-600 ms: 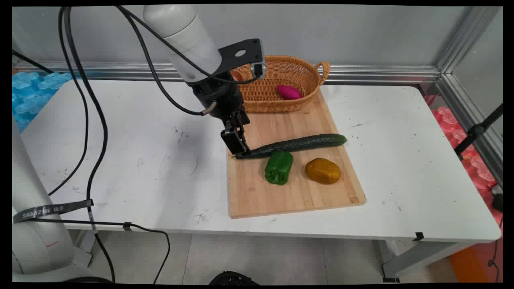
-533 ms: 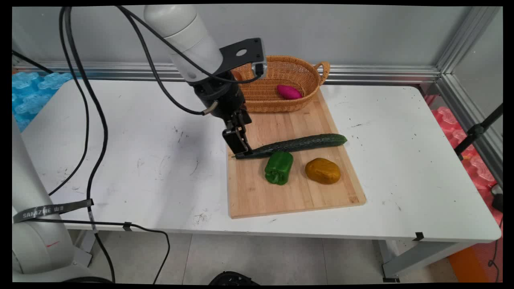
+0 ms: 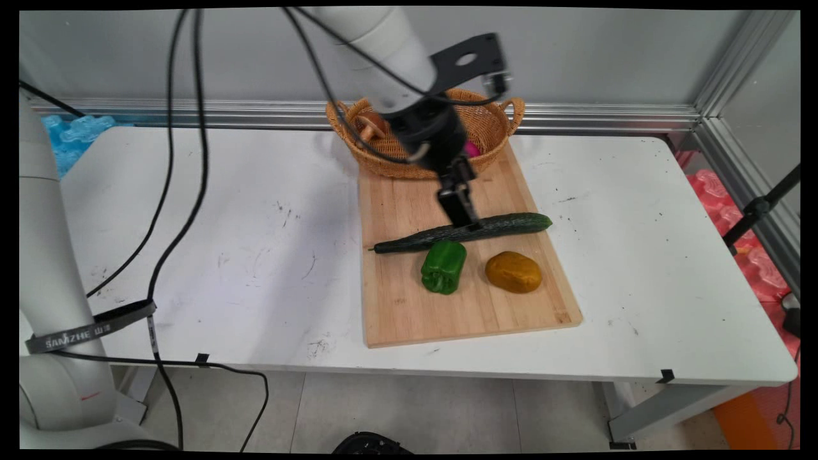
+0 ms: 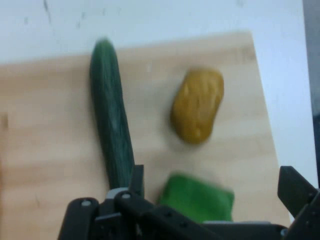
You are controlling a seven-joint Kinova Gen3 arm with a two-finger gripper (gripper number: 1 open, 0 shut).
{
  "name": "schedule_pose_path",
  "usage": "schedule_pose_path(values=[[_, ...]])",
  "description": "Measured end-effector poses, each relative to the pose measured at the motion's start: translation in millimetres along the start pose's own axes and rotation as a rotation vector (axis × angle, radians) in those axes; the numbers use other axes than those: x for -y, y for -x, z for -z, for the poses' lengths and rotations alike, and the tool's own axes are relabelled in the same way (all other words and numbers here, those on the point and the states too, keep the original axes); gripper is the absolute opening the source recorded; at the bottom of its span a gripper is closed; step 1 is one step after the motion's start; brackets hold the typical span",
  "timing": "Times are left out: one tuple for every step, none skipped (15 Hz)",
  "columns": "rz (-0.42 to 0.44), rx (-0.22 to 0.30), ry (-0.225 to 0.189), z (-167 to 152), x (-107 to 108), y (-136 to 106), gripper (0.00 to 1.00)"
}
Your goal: Pick up the potato from the cutting board
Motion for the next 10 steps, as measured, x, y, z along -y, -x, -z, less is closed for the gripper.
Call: schedule_pose_path(values=[[-0.010,-0.014,0.004,-6.8,0.7,-9.0,1.00],[-0.019,-0.026,0.005,-14.6,1.4,-16.3,1.00],[-0.028,-0.034,0.006,-22.0,1.8,-21.1,1.00],[-0.037,-0.042,0.006,-31.6,2.0,-25.1,1.00],[-0.044,-0.047,0.006,-42.0,2.5,-27.6,1.00],[-0.051,-0.049,0.007,-53.0,2.9,-28.4,1.00],[-0.057,-0.049,0.008,-61.5,2.9,-28.1,1.00],[-0.064,-0.048,0.010,-71.9,2.8,-26.8,1.00],[-0.069,-0.047,0.012,-80.8,2.6,-25.5,1.00],[-0.076,-0.045,0.016,-92.2,2.0,-23.2,1.00]])
